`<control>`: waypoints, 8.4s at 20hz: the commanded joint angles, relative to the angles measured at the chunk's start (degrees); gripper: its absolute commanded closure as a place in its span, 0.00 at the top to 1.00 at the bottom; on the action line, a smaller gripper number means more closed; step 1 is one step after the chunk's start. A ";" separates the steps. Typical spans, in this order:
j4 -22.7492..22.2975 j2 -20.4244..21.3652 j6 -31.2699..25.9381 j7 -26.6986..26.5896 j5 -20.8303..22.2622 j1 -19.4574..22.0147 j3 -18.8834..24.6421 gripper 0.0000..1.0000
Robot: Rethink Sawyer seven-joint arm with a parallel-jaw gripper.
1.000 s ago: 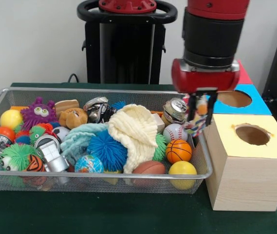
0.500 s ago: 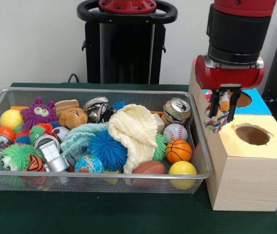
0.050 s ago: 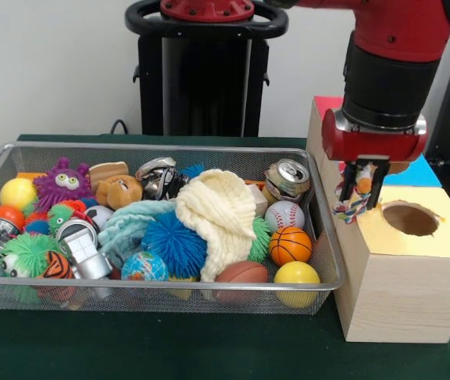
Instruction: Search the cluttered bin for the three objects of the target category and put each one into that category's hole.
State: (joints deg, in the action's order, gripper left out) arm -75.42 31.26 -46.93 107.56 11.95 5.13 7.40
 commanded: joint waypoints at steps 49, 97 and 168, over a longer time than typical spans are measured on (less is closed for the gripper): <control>8.28 -6.92 -0.52 17.14 -10.84 -10.59 -18.00 0.00; 2.94 -6.16 -8.54 7.23 -21.33 -7.19 -8.81 0.00; 2.70 -10.53 2.83 12.87 -14.36 -14.39 -18.31 0.00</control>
State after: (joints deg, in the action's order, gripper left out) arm -71.35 25.49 -37.90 110.33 -4.36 -10.42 -8.83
